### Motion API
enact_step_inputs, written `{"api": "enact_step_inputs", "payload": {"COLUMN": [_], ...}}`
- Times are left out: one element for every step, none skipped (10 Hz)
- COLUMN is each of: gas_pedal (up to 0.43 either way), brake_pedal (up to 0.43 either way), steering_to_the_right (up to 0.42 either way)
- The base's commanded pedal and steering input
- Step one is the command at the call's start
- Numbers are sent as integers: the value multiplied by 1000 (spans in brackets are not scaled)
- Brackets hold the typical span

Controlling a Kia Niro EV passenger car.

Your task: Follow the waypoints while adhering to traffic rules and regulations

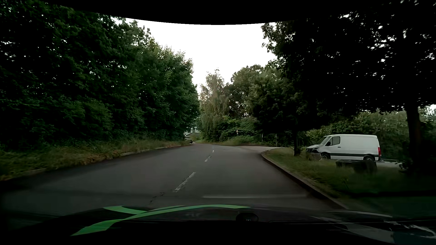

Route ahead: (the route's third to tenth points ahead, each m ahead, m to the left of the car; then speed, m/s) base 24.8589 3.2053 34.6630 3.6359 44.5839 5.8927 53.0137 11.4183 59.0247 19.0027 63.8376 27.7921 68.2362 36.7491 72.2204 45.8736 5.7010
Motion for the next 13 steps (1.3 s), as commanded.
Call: {"api": "enact_step_inputs", "payload": {"gas_pedal": [299, 299, 299, 299, 299, 299, 299, 299, 299, 299, 299, 299, 299], "brake_pedal": [0, 0, 0, 0, 0, 0, 0, 0, 0, 0, 0, 0, 0], "steering_to_the_right": [1, 3, 5, 7, 8, 8, 8, 8, 8, 8, 7, 4, 3]}}
